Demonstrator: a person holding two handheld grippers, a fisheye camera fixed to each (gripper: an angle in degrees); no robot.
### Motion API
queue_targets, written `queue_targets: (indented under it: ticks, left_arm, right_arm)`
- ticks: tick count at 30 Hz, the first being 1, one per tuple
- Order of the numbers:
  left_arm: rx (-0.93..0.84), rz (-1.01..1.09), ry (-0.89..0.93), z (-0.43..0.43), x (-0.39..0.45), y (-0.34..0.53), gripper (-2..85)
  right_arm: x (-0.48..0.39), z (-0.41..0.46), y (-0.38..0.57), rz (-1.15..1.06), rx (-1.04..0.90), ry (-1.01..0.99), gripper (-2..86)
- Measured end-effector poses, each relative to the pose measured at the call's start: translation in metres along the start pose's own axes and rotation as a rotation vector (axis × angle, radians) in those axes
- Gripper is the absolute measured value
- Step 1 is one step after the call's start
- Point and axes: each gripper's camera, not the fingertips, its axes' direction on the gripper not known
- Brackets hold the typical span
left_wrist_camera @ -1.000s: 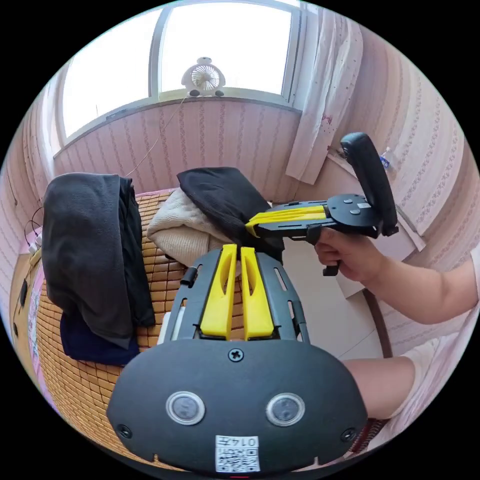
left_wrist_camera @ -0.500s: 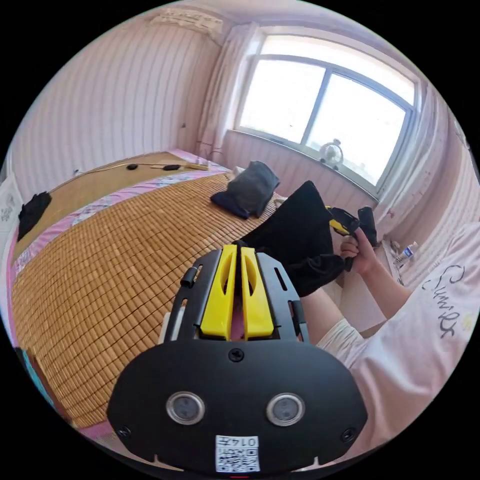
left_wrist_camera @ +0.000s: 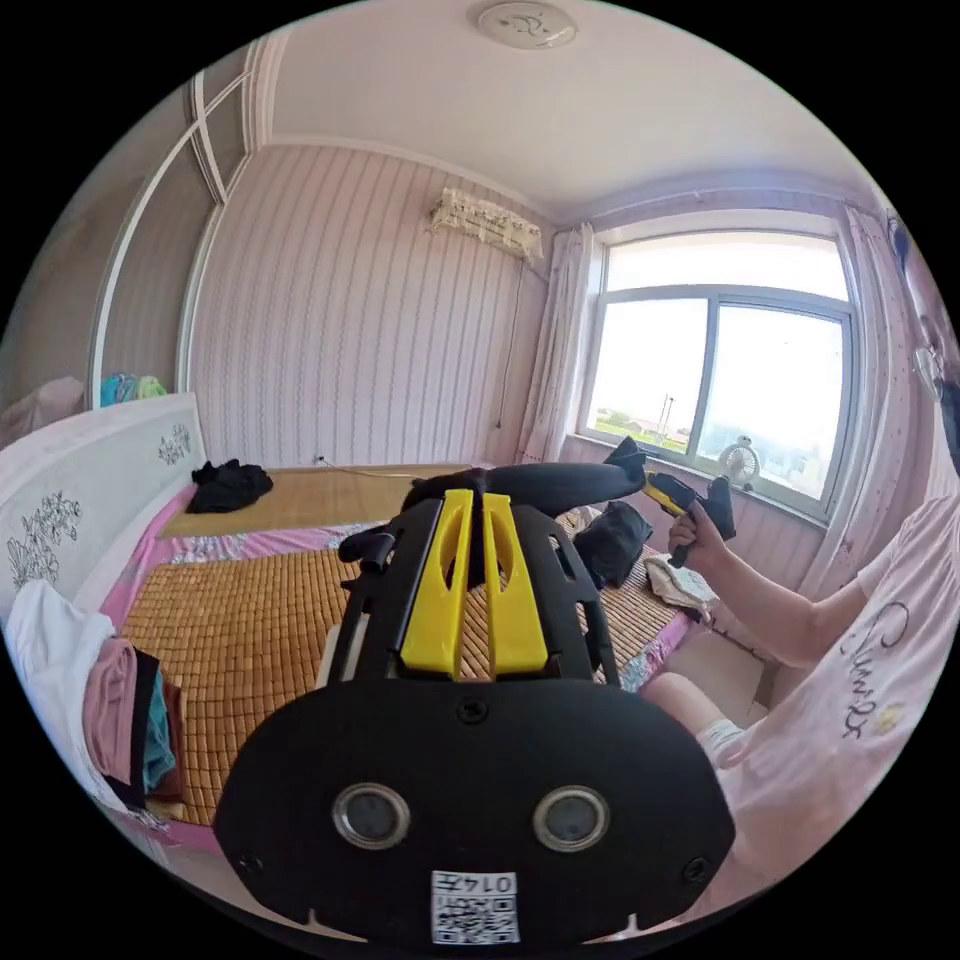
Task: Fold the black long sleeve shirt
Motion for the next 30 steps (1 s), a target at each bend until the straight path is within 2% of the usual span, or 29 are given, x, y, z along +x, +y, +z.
queue_targets:
  ticks: [1, 2, 4, 6, 9, 12, 15, 20, 24, 26, 27, 30]
  left_arm:
    - [-0.036, -0.006, 0.016, 0.005, 0.0, 0.012, -0.9]
    - [-0.142, -0.022, 0.0, 0.019, -0.001, 0.039, -0.9]
    - [-0.335, -0.092, -0.072, 0.046, -0.009, 0.088, -0.9]
    - [-0.554, -0.255, -0.066, 0.073, -0.025, 0.148, -0.9]
    - [-0.633, -0.439, -0.005, 0.078, -0.038, 0.187, -0.9]
    - [-0.664, -0.467, 0.0, 0.069, -0.04, 0.189, -0.9]
    - [-0.66, -0.469, -0.006, 0.055, -0.043, 0.179, -0.9]
    - [-0.666, -0.499, -0.023, 0.032, -0.046, 0.169, -0.9]
    - [-0.655, -0.527, -0.019, 0.009, -0.044, 0.161, -0.9]
    - [-0.64, -0.525, -0.017, -0.004, -0.042, 0.155, -1.0]
    - [-0.599, -0.51, -0.013, -0.015, -0.039, 0.147, -1.0]
    - [-0.456, -0.472, 0.003, -0.049, -0.032, 0.111, -1.0]
  right_arm:
    - [0.01, -0.001, 0.014, 0.01, -0.097, 0.104, 0.0]
    - [0.017, -0.001, 0.024, 0.016, -0.153, 0.173, 0.0]
    - [0.054, 0.0, 0.072, 0.107, -0.355, 0.447, 0.1]
    - [0.081, 0.0, 0.103, 0.209, -0.501, 0.502, 0.5]
    - [0.1, 0.004, 0.118, 0.296, -0.597, 0.588, 2.1]
    - [0.105, 0.033, 0.101, 0.251, -0.721, 0.667, 8.5]
    - [0.107, 0.072, 0.08, 0.157, -0.836, 0.721, 10.9]
    - [0.119, 0.122, 0.062, 0.116, -0.911, 0.798, 10.4]
    - [0.131, 0.132, 0.043, 0.184, -0.939, 0.849, 4.9]
    - [0.129, 0.128, 0.028, 0.209, -0.938, 0.802, 2.5]
    - [0.125, 0.119, 0.014, 0.248, -0.896, 0.709, 1.5]
    - [0.108, 0.084, -0.041, 0.322, -0.671, 0.45, 0.9]
